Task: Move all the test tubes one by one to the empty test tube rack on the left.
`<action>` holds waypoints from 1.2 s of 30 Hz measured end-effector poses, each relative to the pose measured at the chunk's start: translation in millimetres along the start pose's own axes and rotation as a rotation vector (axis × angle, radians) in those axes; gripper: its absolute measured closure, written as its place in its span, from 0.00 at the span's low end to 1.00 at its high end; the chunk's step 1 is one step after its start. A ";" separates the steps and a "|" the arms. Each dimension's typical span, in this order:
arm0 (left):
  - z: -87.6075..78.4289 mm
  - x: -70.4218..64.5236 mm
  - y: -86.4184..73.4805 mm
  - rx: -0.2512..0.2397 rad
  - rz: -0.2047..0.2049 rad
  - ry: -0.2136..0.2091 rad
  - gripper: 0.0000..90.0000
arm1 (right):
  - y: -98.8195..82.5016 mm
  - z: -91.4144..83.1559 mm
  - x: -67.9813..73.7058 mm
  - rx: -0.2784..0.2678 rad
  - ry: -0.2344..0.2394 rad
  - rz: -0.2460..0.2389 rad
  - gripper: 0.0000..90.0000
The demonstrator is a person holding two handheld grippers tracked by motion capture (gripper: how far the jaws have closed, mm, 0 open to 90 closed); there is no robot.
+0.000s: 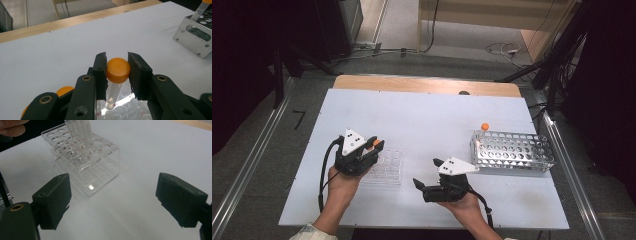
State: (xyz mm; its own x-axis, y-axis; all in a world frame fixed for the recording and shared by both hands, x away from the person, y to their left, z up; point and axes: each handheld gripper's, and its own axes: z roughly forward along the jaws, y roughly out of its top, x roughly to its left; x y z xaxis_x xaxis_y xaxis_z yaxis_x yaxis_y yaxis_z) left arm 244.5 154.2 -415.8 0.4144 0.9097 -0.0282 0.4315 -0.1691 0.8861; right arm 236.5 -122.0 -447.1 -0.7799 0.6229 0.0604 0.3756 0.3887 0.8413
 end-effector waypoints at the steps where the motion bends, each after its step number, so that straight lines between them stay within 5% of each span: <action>1: 0.0 0.1 0.0 0.000 -0.004 -0.009 0.75 | -0.1 -0.2 -0.1 0.001 -0.002 0.000 0.13; 10: -1.6 0.5 1.6 -0.013 -0.035 -0.059 0.58 | -0.3 -0.1 -0.5 -0.001 -0.004 0.009 0.13; 24: -9.6 -1.9 4.5 -0.070 -0.042 -0.043 0.29 | -1.2 -9.6 -8.9 -0.026 -0.032 0.036 0.13; 36: -8.7 -3.8 4.0 -0.109 -0.064 -0.046 0.21 | -3.2 -21.0 -31.0 -0.049 -0.073 0.089 0.13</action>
State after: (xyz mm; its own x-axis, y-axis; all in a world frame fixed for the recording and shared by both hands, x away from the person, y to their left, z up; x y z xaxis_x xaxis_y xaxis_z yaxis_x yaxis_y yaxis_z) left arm 237.7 153.4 -408.1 0.4260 0.8986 -0.1049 0.3692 -0.0668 0.9269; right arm 249.0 -156.8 -440.4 -0.7053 0.7021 0.0983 0.4155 0.2971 0.8597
